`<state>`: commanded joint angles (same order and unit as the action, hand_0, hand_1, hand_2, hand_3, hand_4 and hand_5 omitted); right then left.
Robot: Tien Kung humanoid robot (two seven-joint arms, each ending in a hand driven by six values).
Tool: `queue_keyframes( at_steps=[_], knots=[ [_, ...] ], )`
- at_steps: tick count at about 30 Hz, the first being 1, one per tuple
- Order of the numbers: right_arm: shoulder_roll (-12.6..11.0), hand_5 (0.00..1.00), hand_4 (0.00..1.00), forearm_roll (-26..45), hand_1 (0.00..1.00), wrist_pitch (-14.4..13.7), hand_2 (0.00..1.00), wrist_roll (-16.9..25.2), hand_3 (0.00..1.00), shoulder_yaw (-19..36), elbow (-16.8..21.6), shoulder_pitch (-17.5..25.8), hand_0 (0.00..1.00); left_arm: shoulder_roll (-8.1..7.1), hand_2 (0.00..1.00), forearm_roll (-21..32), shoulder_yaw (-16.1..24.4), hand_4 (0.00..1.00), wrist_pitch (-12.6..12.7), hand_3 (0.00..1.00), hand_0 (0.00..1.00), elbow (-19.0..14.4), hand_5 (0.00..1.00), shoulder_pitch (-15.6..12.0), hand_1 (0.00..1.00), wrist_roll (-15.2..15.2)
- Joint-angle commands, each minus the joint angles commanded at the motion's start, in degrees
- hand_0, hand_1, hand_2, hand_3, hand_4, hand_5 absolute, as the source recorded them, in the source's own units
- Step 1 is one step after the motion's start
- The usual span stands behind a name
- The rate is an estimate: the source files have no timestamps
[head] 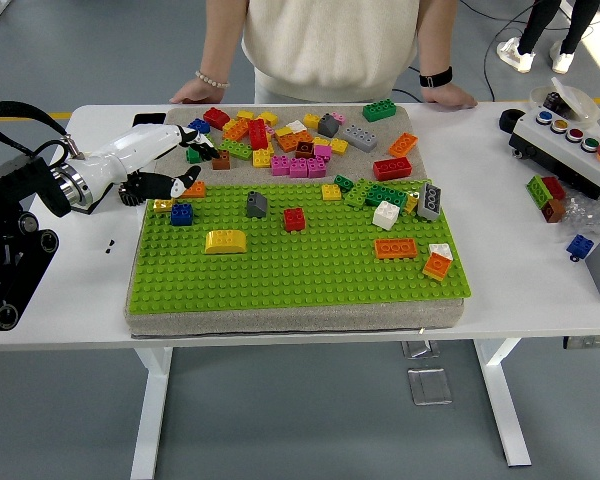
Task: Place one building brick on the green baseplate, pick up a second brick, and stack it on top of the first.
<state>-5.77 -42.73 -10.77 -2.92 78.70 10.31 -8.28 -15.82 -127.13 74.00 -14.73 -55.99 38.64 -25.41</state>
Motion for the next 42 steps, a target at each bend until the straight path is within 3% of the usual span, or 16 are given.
queue_keyframes(
  at_steps=[5, 19, 42],
  knots=[
    [-0.1, 0.487, 0.918, 0.0, 0.637, 0.1, 0.684, 0.0, 0.622, 0.1, 0.0, 0.0, 0.726, 0.74, 0.789, -1.4, 0.3, 0.873, -0.5, 0.832, 0.844, 0.8, 0.134, 0.0, 0.806, 0.4],
    [-0.1, 0.486, 0.918, -0.1, 0.637, 0.4, 0.684, 0.3, 0.622, 0.3, 0.0, 0.0, 0.727, 5.39, 0.787, -2.9, -1.1, 0.886, 1.4, 0.828, 0.852, 5.2, 0.138, -1.9, 0.806, 1.1],
    [-0.1, 0.487, 0.918, 0.0, 0.639, 0.5, 0.685, 0.3, 0.62, -0.2, 0.0, 0.1, 0.727, 6.87, 0.754, -2.9, -3.5, 0.886, 4.6, 0.784, 0.83, 13.2, 0.147, -1.4, 0.786, 0.2]
  ],
)
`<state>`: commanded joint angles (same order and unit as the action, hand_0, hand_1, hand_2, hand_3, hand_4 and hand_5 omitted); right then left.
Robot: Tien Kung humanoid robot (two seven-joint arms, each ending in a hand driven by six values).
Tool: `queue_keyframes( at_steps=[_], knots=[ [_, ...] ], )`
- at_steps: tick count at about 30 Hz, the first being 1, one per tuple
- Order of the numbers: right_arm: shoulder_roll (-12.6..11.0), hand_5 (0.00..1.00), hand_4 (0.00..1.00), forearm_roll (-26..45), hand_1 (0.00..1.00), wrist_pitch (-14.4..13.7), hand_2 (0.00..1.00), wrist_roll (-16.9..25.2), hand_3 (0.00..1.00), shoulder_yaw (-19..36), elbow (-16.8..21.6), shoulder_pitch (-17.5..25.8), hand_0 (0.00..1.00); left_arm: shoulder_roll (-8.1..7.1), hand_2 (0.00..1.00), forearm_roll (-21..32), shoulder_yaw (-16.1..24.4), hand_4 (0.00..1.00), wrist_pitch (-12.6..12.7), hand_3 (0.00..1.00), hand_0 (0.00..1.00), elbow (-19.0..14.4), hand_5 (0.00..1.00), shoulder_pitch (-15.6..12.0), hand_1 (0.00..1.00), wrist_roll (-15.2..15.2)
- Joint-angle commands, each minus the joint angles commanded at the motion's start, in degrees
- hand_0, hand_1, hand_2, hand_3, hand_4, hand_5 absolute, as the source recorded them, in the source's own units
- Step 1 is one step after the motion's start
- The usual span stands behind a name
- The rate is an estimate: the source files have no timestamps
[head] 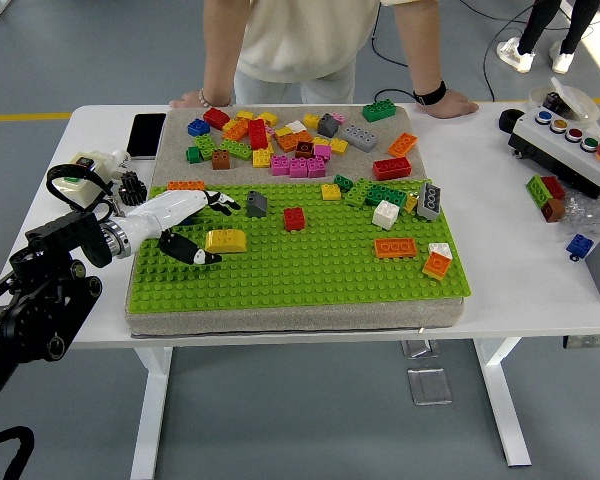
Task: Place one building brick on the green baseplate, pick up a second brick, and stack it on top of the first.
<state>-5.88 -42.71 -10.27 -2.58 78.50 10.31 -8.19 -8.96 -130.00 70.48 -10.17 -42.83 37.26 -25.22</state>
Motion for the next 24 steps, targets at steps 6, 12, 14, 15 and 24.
queue_keyframes(
  at_steps=[6, 12, 14, 15, 24],
  knots=[
    [0.0, 0.487, 0.918, 0.0, 0.638, -0.1, 0.684, -0.1, 0.619, -0.2, 0.0, 0.0, 0.727, 0.26, 0.745, 0.0, -0.3, 0.862, 0.8, 0.75, 0.823, 1.3, 0.146, 0.6, 0.776, -0.4],
    [0.1, 0.487, 0.918, 0.0, 0.638, -0.1, 0.684, -0.1, 0.619, -0.4, 0.0, 0.0, 0.726, 0.45, 0.742, 0.0, -0.8, 0.853, 1.2, 0.74, 0.818, 2.6, 0.143, 0.9, 0.769, -0.7],
    [0.1, 0.487, 0.918, 0.0, 0.638, -0.1, 0.684, -0.1, 0.619, -0.4, 0.0, 0.0, 0.726, 0.54, 0.742, 0.0, -0.8, 0.853, 1.2, 0.74, 0.818, 2.9, 0.143, 0.9, 0.769, -0.8],
    [0.1, 0.487, 0.918, 0.0, 0.638, -0.1, 0.684, -0.1, 0.619, -0.4, 0.0, 0.0, 0.726, 0.57, 0.742, 0.0, -0.8, 0.853, 1.2, 0.74, 0.818, 3.0, 0.143, 0.9, 0.769, -0.9],
    [0.1, 0.487, 0.918, 0.1, 0.639, -0.1, 0.685, -0.1, 0.62, -0.3, 0.0, 0.0, 0.726, 0.84, 0.717, 0.0, -0.9, 0.805, 1.8, 0.705, 0.802, 4.5, 0.131, 1.6, 0.76, -0.9]
  ],
)
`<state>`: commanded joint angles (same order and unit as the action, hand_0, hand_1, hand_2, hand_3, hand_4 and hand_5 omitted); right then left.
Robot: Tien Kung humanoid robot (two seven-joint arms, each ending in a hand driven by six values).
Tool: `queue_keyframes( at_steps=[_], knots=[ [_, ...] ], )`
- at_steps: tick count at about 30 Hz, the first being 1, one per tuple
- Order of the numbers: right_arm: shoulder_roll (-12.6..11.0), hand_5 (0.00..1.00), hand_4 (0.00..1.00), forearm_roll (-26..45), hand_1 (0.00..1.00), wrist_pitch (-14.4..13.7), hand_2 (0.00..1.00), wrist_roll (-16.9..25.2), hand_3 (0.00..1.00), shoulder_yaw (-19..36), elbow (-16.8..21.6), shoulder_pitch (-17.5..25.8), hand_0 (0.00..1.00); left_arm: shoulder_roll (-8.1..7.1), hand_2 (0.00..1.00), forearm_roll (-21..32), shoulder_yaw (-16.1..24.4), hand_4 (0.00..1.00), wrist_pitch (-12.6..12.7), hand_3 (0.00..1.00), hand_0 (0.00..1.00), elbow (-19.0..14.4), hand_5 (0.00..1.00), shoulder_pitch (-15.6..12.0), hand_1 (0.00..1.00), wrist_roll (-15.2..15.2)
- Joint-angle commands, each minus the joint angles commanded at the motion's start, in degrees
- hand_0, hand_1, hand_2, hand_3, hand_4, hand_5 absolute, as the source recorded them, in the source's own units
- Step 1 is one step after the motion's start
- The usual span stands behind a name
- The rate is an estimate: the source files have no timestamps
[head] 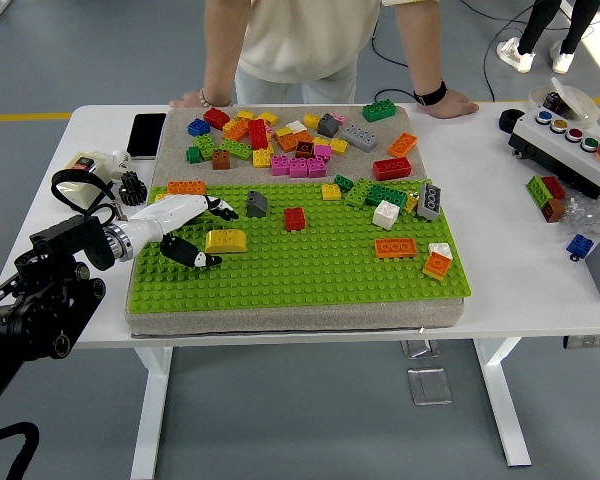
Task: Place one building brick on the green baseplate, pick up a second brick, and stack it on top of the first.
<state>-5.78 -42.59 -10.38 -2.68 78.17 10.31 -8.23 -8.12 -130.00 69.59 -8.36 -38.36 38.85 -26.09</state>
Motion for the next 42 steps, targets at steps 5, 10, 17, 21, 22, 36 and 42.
queue_keyframes(
  at_steps=[5, 10, 17, 21, 22, 36, 42],
  knots=[
    [0.0, 0.487, 0.918, 0.0, 0.639, -0.1, 0.685, 0.0, 0.62, 0.1, 0.0, 0.0, 0.726, 0.02, 0.717, 0.0, -0.1, 0.805, 0.3, 0.705, 0.802, 0.7, 0.131, 0.3, 0.76, -0.1],
    [0.0, 0.487, 0.918, 0.1, 0.638, -0.2, 0.685, 0.0, 0.62, 0.0, 0.0, 0.0, 0.726, 0.21, 0.686, 0.0, -0.2, 0.739, 0.4, 0.661, 0.793, 1.3, 0.102, 0.5, 0.751, -0.1],
    [0.0, 0.487, 0.918, 0.2, 0.638, -0.2, 0.684, 0.1, 0.619, 0.0, 0.0, 0.1, 0.728, 0.46, 0.683, 0.0, -0.1, 0.723, 0.3, 0.654, 0.788, 2.0, 0.096, 0.7, 0.749, -0.1],
    [0.0, 0.487, 0.918, 0.3, 0.637, -0.2, 0.685, 0.1, 0.62, 0.1, 0.0, 0.1, 0.727, 0.62, 0.679, 0.0, -0.2, 0.717, 0.3, 0.648, 0.787, 2.4, 0.094, 0.7, 0.747, -0.2],
    [0.0, 0.487, 0.918, 0.3, 0.637, -0.1, 0.685, 0.1, 0.62, 0.1, 0.0, 0.1, 0.727, 0.66, 0.679, 0.0, -0.2, 0.717, 0.3, 0.648, 0.787, 2.4, 0.094, 0.6, 0.747, -0.2],
    [0.1, 0.482, 0.917, 0.3, 0.638, -0.2, 0.685, 0.1, 0.621, 0.2, 0.0, 0.1, 0.727, 0.91, 0.63, 0.0, -0.2, 0.624, 0.8, 0.59, 0.758, 2.6, 0.02, 0.5, 0.727, -0.4],
    [0.1, 0.482, 0.916, 0.3, 0.637, -0.2, 0.685, 0.2, 0.62, 0.2, 0.0, 0.1, 0.728, 0.75, 0.611, 0.0, 0.1, 0.602, 1.0, 0.579, 0.727, 2.1, 0.003, 0.3, 0.702, -0.4]
  ],
)
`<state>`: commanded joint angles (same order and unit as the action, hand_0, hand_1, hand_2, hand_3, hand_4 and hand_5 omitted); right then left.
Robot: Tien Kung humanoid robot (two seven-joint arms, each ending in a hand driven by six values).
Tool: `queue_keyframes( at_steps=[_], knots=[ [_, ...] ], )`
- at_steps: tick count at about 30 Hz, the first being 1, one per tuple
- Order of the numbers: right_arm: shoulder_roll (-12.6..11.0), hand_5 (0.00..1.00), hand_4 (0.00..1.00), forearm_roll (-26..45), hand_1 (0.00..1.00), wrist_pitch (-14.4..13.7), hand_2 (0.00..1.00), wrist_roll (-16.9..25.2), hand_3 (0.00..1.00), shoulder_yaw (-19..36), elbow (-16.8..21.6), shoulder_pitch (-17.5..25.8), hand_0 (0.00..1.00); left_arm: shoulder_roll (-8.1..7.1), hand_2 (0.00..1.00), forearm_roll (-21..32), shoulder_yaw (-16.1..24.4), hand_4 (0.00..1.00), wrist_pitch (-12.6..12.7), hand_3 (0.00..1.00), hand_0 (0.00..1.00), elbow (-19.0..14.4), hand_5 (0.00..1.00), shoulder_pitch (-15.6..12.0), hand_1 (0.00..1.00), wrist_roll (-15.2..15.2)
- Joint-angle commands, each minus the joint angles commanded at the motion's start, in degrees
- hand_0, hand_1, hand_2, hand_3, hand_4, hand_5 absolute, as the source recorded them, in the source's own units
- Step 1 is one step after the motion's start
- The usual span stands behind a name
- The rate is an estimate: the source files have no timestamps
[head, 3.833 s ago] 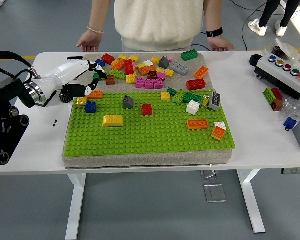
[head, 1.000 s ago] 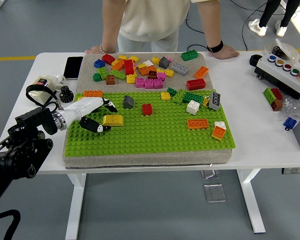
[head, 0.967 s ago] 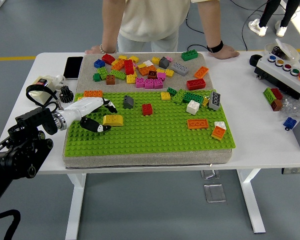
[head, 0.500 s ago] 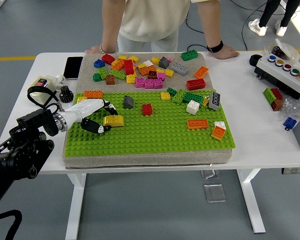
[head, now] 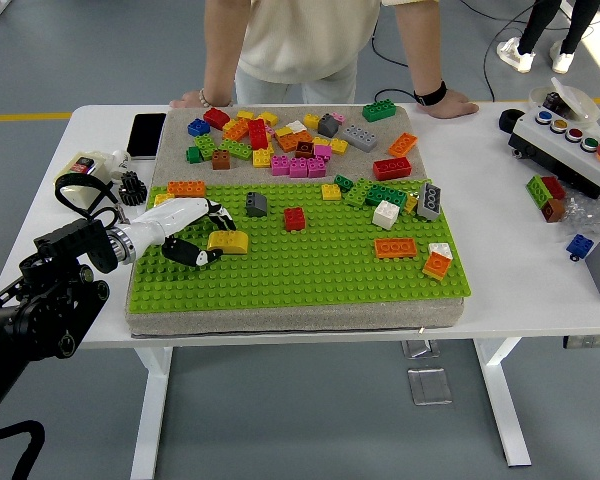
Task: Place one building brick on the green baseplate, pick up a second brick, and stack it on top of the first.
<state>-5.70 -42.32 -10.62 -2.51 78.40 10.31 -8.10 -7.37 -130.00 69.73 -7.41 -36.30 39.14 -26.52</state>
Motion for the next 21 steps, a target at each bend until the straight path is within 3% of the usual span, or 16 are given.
queue_keyframes(
  at_steps=[12, 21],
  knots=[
    [0.0, 0.48, 0.916, -0.2, 0.638, 0.0, 0.685, -0.1, 0.621, -0.1, 0.0, 0.1, 0.728, -0.47, 0.608, 0.0, 1.1, 0.601, -1.3, 0.577, 0.725, -2.7, 0.002, -1.2, 0.697, 0.1],
    [-0.1, 0.48, 0.916, -0.4, 0.638, 0.1, 0.684, 0.0, 0.62, 0.0, 0.0, 0.2, 0.728, -0.28, 0.608, 0.0, 3.6, 0.594, -3.9, 0.574, 0.725, -8.3, 0.002, -4.2, 0.7, 1.3]
  ],
)
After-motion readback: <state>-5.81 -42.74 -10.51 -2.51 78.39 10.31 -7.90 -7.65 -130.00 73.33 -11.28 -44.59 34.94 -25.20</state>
